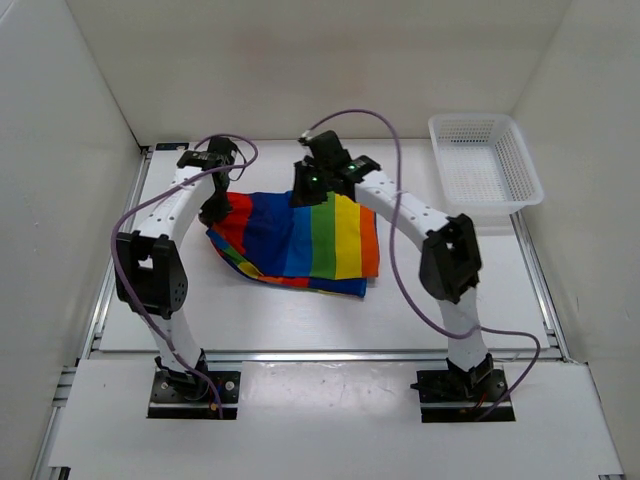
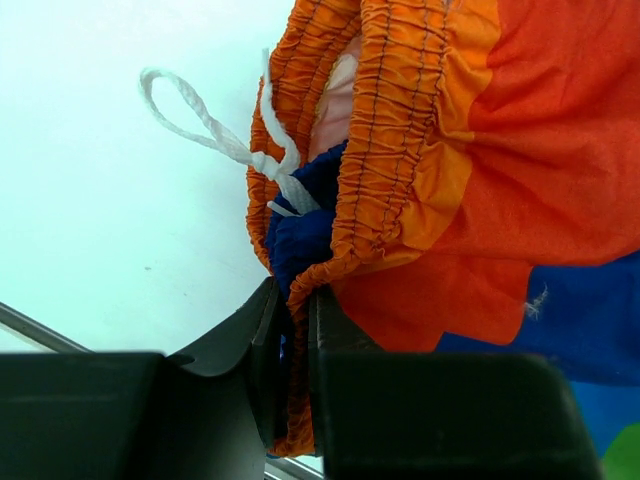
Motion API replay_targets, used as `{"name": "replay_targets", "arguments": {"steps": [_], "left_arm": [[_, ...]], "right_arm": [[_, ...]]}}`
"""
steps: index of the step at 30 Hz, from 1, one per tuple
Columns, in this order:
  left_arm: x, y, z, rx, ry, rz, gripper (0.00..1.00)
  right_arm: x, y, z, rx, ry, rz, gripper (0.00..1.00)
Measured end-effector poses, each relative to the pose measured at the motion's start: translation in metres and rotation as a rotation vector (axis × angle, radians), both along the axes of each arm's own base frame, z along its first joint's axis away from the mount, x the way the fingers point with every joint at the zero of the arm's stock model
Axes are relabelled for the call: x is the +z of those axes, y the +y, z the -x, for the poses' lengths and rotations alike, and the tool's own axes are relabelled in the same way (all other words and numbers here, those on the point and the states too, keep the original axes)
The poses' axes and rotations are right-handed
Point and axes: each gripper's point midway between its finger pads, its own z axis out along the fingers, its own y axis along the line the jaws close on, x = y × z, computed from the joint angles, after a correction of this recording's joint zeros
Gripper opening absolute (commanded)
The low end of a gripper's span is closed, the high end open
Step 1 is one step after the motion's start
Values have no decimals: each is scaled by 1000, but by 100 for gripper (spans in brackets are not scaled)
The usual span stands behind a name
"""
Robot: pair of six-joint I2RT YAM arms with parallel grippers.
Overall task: Fold and stack the shorts
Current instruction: Fold the shorts
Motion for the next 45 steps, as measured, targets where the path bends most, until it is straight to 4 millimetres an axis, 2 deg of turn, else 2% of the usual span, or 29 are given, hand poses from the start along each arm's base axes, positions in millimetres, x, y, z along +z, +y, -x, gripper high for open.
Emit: {"name": "replay_targets", "arguments": {"steps": [3, 7, 10, 12, 14, 18, 20, 21, 22, 24, 25, 27, 28, 29, 30, 32, 34, 36, 38, 39, 41, 45], "left_arm": [[-4, -1, 1, 6, 14, 27, 10], [8, -6, -3, 2, -2, 65, 10], [18, -13, -9, -11, -24, 109, 10], [19, -17, -8, -22, -21, 145, 10], [19, -18, -6, -26, -9, 172, 10], [21, -14, -5, -20, -8, 204, 10], [22, -12, -4, -18, -10, 205, 10], [22, -12, -5, -20, -10, 204, 10], [22, -12, -4, -21, -10, 204, 10], [22, -12, -4, -27, -8, 201, 10], [22, -12, -4, -28, -8, 201, 10], [23, -11, -4, -34, -8, 198, 10], [23, -11, -5, -36, -7, 196, 10], [23, -11, -5, -39, -8, 195, 10], [24, -11, -5, -43, -9, 194, 10], [26, -11, -7, -49, -15, 193, 10], [28, -11, -8, -54, -19, 190, 10], [29, -11, -8, -58, -22, 188, 10], [29, -12, -8, -63, -21, 184, 10], [29, -12, -8, -65, -22, 183, 10], [29, -14, -8, -72, -21, 182, 10], [29, -15, -9, -75, -23, 182, 10]], "right_arm": [[-16, 46, -2, 72, 27, -47, 12], [-74, 82, -10, 100, 110, -48, 11], [-124, 89, -9, 89, 189, -16, 10], [-145, 88, -5, 75, 235, 8, 9], [-143, 89, -4, 71, 246, -1, 7], [-124, 88, -7, 69, 223, -19, 7], [-105, 78, -4, 60, 206, -10, 14], [-92, 70, -1, 55, 189, -5, 21], [-76, 60, 3, 43, 175, 1, 33], [-27, 32, 9, 13, 103, -9, 41], [-1, 15, 10, -11, 60, -26, 49], [45, -24, 9, -72, -22, -66, 49], [63, -48, 6, -111, -60, -85, 45], [75, -72, 1, -155, -93, -102, 42], [77, -98, -4, -205, -106, -103, 40], [55, -144, -13, -291, -79, -77, 38], [8, -178, -15, -351, 13, -20, 42], [-50, -193, 0, -358, 146, 55, 52], [-93, -197, 24, -338, 270, 118, 67], [-105, -198, 34, -323, 305, 137, 68], [-113, -195, 44, -300, 336, 150, 66], [-112, -187, 40, -278, 311, 131, 56]]}}
